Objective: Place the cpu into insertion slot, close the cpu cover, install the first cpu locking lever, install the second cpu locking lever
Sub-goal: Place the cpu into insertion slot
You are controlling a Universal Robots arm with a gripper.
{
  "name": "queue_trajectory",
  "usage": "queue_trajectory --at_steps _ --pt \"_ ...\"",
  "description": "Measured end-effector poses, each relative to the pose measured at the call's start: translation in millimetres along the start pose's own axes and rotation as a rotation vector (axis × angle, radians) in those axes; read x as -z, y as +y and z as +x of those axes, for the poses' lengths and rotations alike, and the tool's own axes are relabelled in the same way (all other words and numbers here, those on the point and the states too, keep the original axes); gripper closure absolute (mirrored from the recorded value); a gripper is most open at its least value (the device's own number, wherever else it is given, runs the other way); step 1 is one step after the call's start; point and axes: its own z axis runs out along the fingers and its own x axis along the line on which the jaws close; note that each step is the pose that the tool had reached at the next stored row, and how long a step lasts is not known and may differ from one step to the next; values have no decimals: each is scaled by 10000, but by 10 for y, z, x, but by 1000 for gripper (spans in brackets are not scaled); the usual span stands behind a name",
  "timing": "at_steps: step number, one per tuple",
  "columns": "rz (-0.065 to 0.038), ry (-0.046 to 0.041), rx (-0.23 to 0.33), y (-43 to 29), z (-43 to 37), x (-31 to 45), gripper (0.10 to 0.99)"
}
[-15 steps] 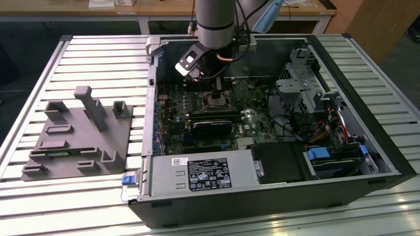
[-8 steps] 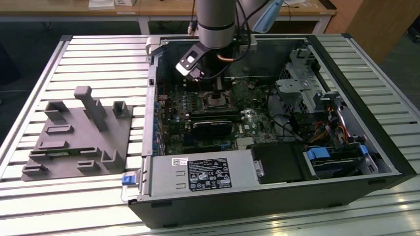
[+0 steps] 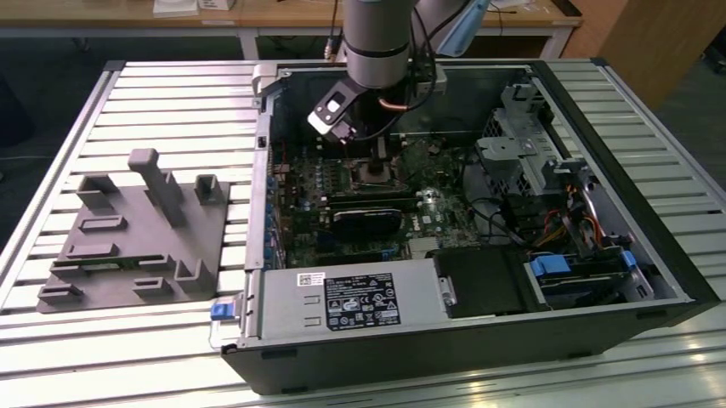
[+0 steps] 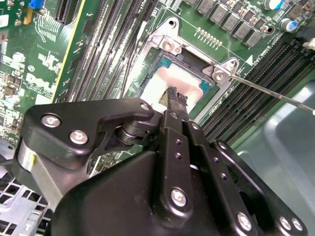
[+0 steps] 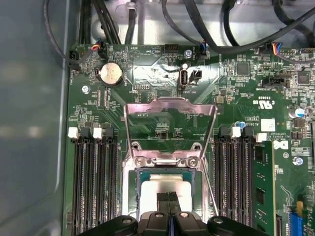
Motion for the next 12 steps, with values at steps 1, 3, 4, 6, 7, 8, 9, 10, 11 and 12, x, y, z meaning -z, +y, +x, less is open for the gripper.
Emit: queue_trajectory --at_steps 1,3,4,6,7,8,9,10,11,12 --pt "17 1 0 1 0 -11 980" --pt "46 6 0 3 0 -29 980" --pt "59 13 -2 3 0 -39 980" --pt "69 18 -1 4 0 -52 980" --pt "75 17 -2 4 0 -58 980" --pt "80 14 -2 4 -1 -61 980" --pt "81 13 -2 4 -1 -63 980" --pt "82 14 -2 4 -1 -64 980" --pt "81 17 -2 4 -1 -67 980" --pt "80 20 -2 5 0 -69 980"
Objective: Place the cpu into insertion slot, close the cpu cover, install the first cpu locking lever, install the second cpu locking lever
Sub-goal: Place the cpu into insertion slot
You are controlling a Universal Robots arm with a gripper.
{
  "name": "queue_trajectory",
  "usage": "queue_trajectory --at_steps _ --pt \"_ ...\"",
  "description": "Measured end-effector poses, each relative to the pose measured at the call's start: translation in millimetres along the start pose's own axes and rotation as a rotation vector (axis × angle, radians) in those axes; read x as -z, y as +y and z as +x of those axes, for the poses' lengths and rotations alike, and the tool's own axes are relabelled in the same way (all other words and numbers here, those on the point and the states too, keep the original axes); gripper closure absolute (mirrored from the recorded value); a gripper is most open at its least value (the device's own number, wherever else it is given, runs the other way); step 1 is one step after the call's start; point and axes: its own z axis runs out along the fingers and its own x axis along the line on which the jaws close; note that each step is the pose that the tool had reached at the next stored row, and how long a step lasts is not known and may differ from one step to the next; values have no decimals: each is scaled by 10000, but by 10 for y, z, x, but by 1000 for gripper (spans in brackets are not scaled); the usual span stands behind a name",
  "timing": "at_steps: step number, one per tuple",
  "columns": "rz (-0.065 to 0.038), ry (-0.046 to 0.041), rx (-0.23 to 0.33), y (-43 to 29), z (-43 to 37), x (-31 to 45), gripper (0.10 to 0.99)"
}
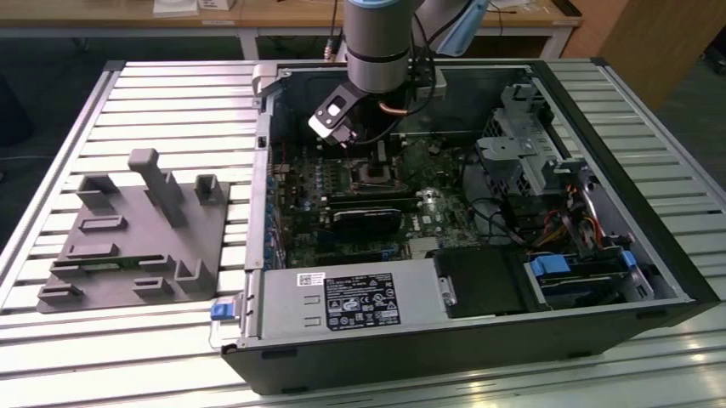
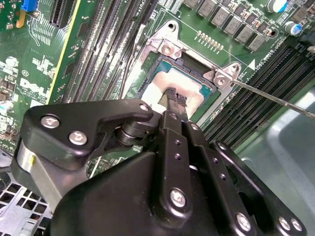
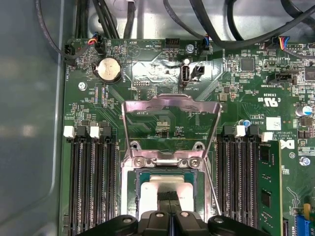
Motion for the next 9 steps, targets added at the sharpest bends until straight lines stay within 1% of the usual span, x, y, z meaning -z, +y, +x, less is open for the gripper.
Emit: queue_trajectory --at_steps 6,8,9 --pt "-1 1 0 0 0 -2 980" --pt "-10 15 -1 3 3 19 980" --pt "-5 8 0 3 2 35 980"
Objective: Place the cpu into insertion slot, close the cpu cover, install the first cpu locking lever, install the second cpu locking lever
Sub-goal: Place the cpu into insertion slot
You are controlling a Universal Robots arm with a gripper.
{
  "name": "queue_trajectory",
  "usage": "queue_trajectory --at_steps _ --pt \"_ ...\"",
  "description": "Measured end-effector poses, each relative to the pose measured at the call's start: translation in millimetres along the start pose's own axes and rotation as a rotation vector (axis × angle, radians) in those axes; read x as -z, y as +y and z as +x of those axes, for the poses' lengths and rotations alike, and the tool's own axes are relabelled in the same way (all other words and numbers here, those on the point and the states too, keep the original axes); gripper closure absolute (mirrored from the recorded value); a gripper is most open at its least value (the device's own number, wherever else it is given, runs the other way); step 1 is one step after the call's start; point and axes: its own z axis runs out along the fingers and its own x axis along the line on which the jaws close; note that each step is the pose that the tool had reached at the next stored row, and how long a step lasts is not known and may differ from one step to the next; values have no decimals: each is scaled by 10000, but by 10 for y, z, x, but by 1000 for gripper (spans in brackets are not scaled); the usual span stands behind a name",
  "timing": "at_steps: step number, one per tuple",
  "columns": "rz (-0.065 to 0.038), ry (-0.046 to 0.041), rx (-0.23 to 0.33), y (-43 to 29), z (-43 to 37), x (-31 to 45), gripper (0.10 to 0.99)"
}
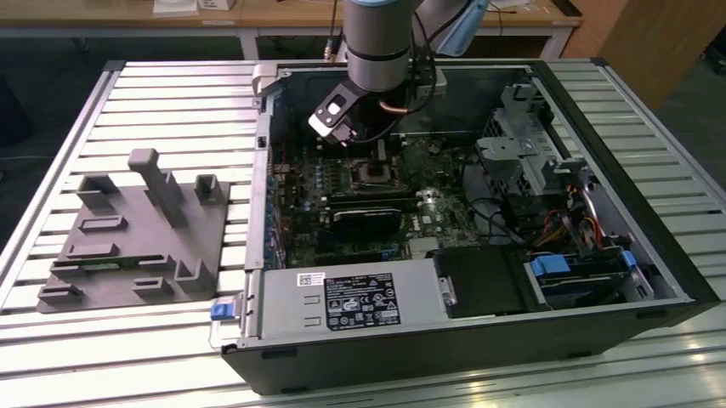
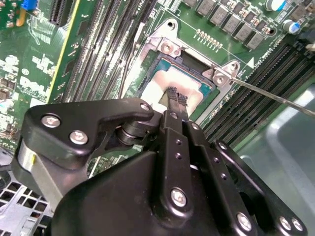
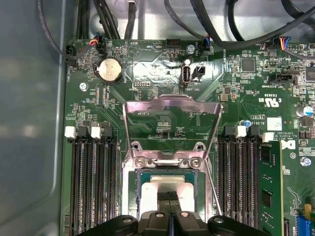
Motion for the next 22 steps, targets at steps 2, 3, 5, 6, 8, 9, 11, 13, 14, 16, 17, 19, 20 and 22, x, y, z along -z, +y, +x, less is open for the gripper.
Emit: queue_trajectory --at_steps 2,3,5,6,8,9,11,13,14,16,17,19,20,22 --pt "2 -4 0 1 -1 29 980" --pt "2 -4 0 2 -1 45 980" --pt "2 -4 0 4 -1 77 980" --pt "2 -5 0 5 -1 92 980" --pt "0 -4 0 7 -1 121 980" --pt "0 -4 0 8 -1 137 980" --pt "-1 -5 1 10 -1 162 980" --pt "-1 -5 1 12 -1 188 980" --pt "-2 -5 0 12 0 201 980" --pt "-2 -6 0 14 -1 226 980" --pt "-3 -6 1 15 -1 241 980" --pt "-3 -6 0 17 0 270 980" --pt "-3 -6 0 18 -1 286 980" --pt "-3 -6 0 20 0 314 980"
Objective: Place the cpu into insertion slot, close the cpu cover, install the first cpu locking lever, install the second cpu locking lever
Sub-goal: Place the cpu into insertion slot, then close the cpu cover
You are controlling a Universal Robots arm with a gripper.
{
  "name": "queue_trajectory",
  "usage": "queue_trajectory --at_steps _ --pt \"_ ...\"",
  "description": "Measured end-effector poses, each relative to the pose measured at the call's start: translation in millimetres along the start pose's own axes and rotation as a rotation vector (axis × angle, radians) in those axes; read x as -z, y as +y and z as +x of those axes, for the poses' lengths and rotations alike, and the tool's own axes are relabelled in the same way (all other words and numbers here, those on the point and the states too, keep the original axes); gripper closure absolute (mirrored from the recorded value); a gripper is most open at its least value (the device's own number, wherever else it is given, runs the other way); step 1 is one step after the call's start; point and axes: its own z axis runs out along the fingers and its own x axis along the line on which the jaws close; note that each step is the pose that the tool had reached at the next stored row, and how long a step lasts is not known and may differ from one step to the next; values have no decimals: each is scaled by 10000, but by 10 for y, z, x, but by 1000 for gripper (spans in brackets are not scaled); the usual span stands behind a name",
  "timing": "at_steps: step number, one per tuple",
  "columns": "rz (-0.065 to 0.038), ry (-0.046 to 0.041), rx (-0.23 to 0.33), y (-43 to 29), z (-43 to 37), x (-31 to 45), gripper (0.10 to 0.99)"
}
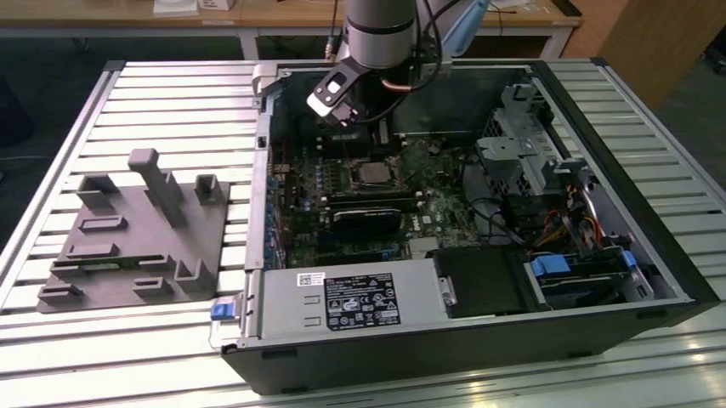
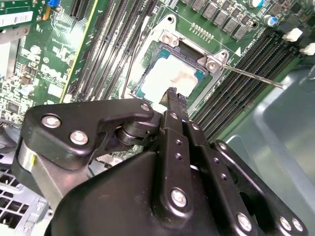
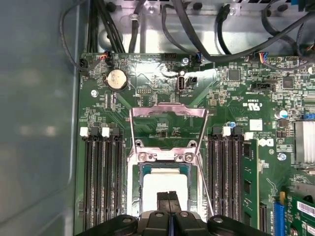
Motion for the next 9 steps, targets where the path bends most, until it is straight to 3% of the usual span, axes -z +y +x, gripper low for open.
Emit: queue_trajectory --at_steps 4,9 --pt "-4 0 0 6 0 84 980" --pt "-6 -4 0 6 0 91 980"
